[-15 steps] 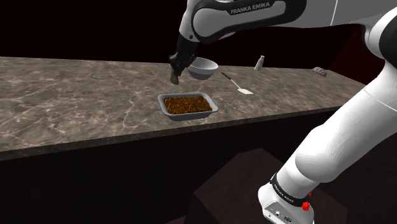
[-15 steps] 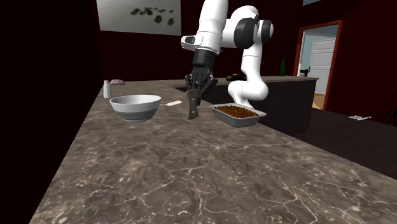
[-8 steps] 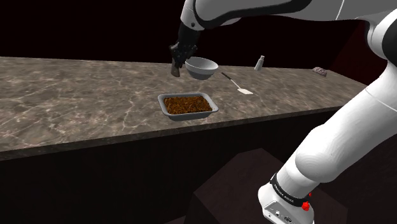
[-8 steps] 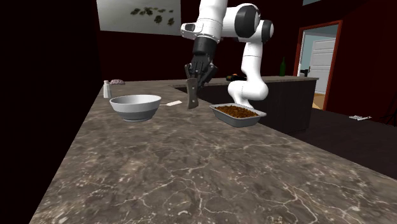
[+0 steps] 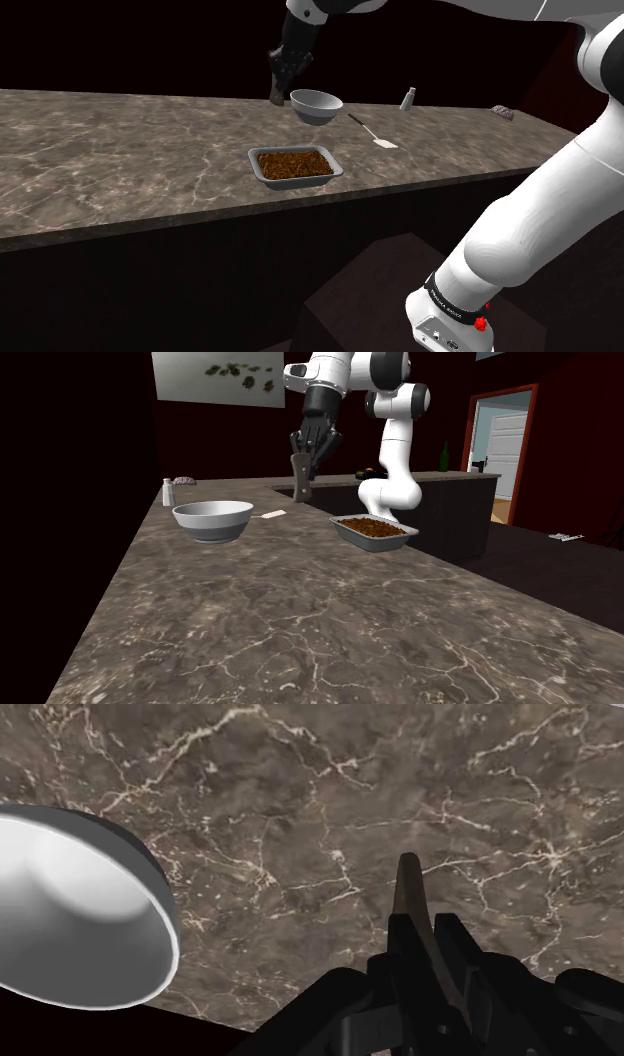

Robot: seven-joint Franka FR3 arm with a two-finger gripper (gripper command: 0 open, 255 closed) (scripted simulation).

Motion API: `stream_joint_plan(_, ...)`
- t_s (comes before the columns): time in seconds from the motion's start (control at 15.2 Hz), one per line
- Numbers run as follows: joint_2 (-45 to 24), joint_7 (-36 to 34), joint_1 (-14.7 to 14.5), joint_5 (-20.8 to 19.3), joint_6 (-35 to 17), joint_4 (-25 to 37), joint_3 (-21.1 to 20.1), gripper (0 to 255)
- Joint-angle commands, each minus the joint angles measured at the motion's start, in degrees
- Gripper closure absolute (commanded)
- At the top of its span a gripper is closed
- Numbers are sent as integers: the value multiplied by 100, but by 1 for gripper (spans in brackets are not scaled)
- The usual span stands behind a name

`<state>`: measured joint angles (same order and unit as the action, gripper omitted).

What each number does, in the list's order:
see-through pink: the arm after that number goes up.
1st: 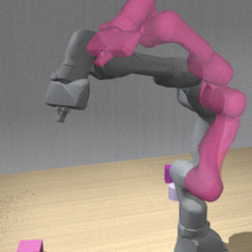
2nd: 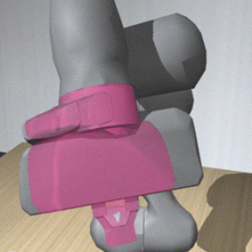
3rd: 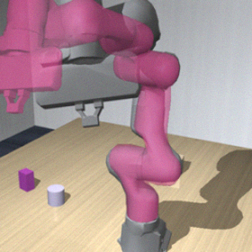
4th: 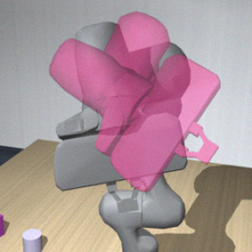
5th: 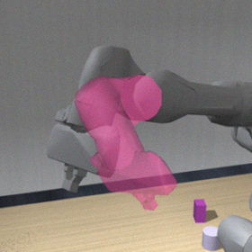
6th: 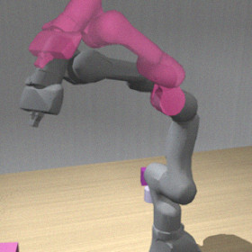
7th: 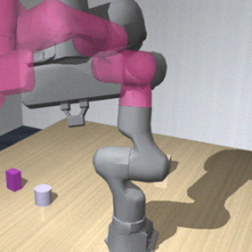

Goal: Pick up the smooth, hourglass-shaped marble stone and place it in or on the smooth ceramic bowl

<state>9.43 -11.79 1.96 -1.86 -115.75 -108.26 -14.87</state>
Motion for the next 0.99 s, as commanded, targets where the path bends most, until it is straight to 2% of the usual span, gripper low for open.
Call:
stream_joint_plan(0.0, -14, 5, 1, -1, 148, 158, 0, 255)
stream_joint_plan(0.33, -66, 17, 4, -10, 531, 593, -1, 255)
stream_joint_plan(0.92, -404, 1256, 487, 200, 569, 994, 702, 255)
